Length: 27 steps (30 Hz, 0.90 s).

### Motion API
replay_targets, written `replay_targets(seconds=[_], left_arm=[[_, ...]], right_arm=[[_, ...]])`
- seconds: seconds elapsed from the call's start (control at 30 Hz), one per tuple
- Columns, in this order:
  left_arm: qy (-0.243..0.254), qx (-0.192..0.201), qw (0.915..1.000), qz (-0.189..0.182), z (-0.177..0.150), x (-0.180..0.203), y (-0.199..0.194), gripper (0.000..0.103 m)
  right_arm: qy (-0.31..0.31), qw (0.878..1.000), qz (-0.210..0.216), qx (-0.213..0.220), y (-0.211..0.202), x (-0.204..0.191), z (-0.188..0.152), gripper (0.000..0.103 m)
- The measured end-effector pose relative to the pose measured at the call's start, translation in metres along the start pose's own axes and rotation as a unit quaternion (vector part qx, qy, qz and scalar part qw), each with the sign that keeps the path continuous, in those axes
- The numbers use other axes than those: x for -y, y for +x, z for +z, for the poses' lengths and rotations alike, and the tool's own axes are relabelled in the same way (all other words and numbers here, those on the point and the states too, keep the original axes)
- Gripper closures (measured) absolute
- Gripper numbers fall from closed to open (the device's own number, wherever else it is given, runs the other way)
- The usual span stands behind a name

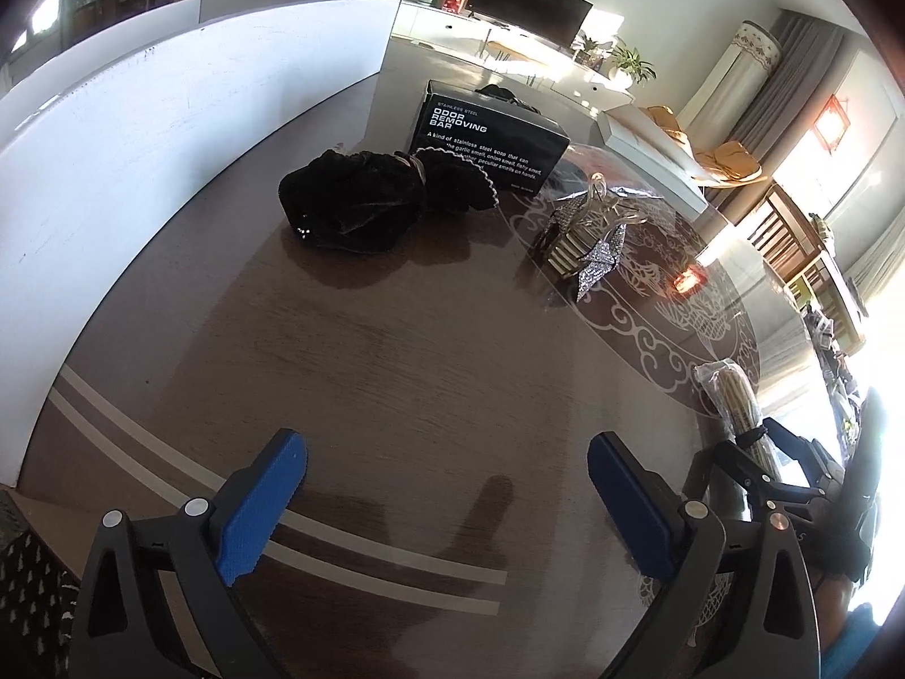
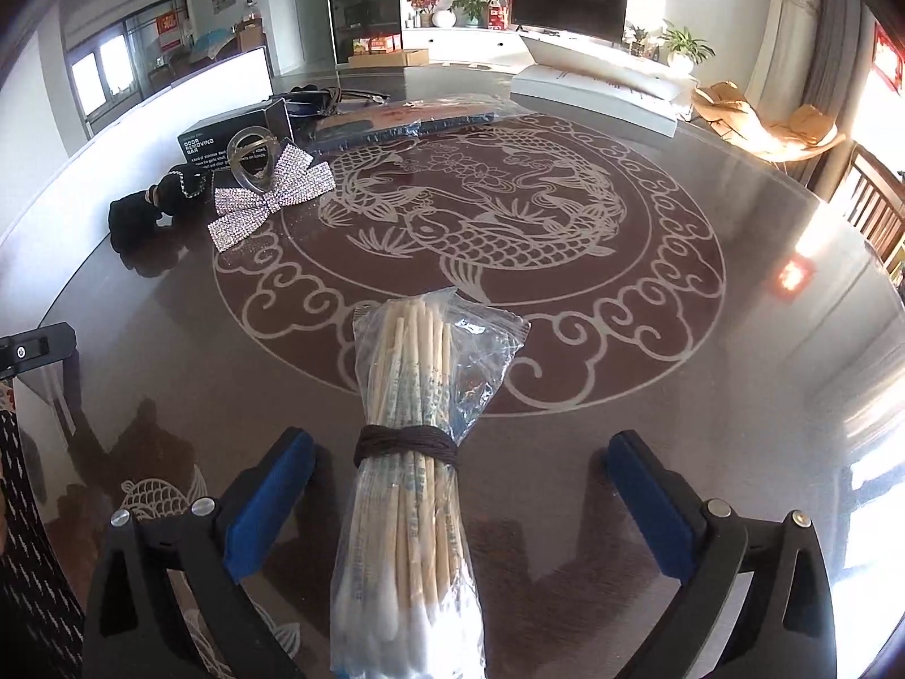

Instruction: Organize objects

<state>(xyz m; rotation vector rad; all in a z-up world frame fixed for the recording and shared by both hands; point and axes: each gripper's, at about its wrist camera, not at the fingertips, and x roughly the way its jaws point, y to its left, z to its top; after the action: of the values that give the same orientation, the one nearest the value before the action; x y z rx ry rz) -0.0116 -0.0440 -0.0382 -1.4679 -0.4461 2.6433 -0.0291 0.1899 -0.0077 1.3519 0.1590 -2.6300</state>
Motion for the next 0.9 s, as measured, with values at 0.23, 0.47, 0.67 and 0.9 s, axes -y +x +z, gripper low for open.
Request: replay_targets(seconds=[0.23, 0.47, 0.67, 0.9], left_arm=[[0.0, -0.001, 1.0, 0.0, -0.0002, -0.0004, -0.0003, 0.001], [0.0, -0.001, 1.0, 0.001, -0.0006, 0.0, -0.0005, 0.001], [0.0, -0.001, 1.0, 0.001, -0.0007, 0.0001, -0.0006, 0.001], [0.0, -0.001, 1.0, 0.001, -0.0009, 0.0002, -0.0009, 0.001]], right_arm=[[0.0, 1.0, 0.0, 0.0, -0.0006, -0.0004, -0.0004, 0.0], [0.0, 1.0, -0.001, 0.0, -0.0012, -0.0006, -0.0007, 0.0], [0.0, 1.0, -0.001, 0.0, -0.0017, -0.0009, -0.001, 0.0], [0.0, 1.0, -0.001, 0.0, -0.002, -0.0011, -0.0011, 0.0]])
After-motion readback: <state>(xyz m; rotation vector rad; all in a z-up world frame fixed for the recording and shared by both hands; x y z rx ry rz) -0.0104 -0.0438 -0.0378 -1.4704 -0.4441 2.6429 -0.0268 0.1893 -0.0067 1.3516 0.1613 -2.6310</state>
